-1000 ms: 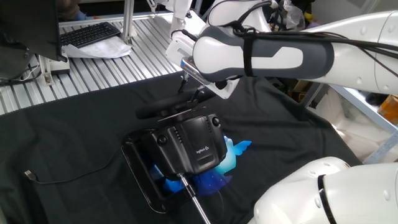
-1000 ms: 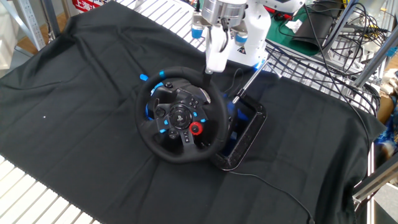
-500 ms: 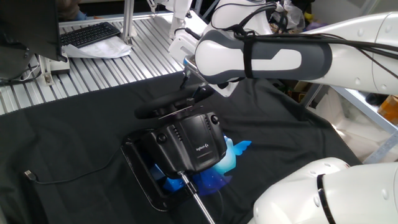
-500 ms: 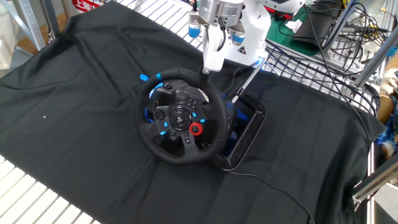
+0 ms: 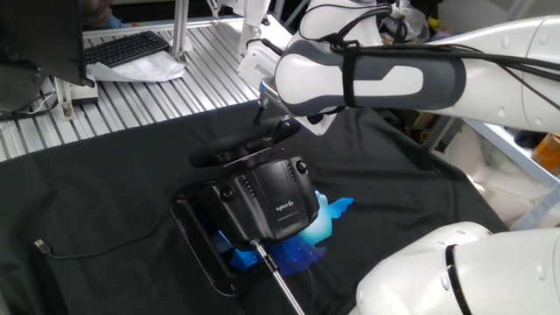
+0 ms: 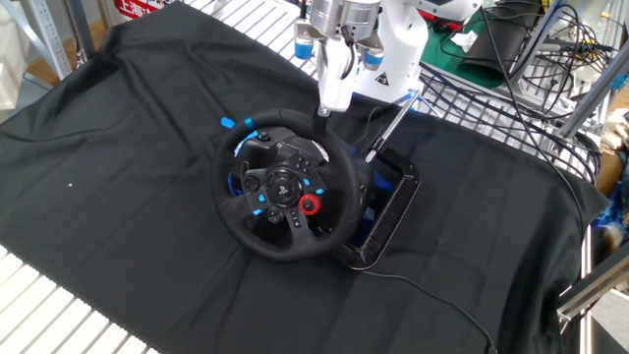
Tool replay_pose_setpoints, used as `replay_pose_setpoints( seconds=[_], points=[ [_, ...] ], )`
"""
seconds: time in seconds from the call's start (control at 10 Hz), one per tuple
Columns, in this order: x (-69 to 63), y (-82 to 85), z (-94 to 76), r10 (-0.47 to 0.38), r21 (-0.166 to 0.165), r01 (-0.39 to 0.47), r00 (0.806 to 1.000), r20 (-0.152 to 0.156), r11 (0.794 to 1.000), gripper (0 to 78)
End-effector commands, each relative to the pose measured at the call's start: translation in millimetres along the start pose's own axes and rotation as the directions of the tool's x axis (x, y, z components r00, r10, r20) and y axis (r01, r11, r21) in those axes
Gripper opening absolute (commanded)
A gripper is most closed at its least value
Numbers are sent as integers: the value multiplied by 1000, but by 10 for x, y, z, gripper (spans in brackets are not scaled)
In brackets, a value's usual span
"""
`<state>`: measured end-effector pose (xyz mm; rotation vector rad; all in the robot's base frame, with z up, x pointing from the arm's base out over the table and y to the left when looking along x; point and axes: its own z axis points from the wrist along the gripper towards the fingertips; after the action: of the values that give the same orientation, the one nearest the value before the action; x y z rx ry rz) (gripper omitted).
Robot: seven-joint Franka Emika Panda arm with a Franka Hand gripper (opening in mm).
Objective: Rotate the steering wheel 90 degrees counterclockwise
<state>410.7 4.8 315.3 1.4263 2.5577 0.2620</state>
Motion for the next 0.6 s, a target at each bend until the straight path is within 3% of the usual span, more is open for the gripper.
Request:
replay_pose_setpoints(
  seconds=[0.1,0.3,0.6],
  points=[
    [7,-65,4,14,16,-14,1000,-22,1000,12],
    [4,-76,-27,55,15,-54,998,-42,998,12],
    [9,-76,-35,72,27,-71,996,-43,997,12]
  ],
)
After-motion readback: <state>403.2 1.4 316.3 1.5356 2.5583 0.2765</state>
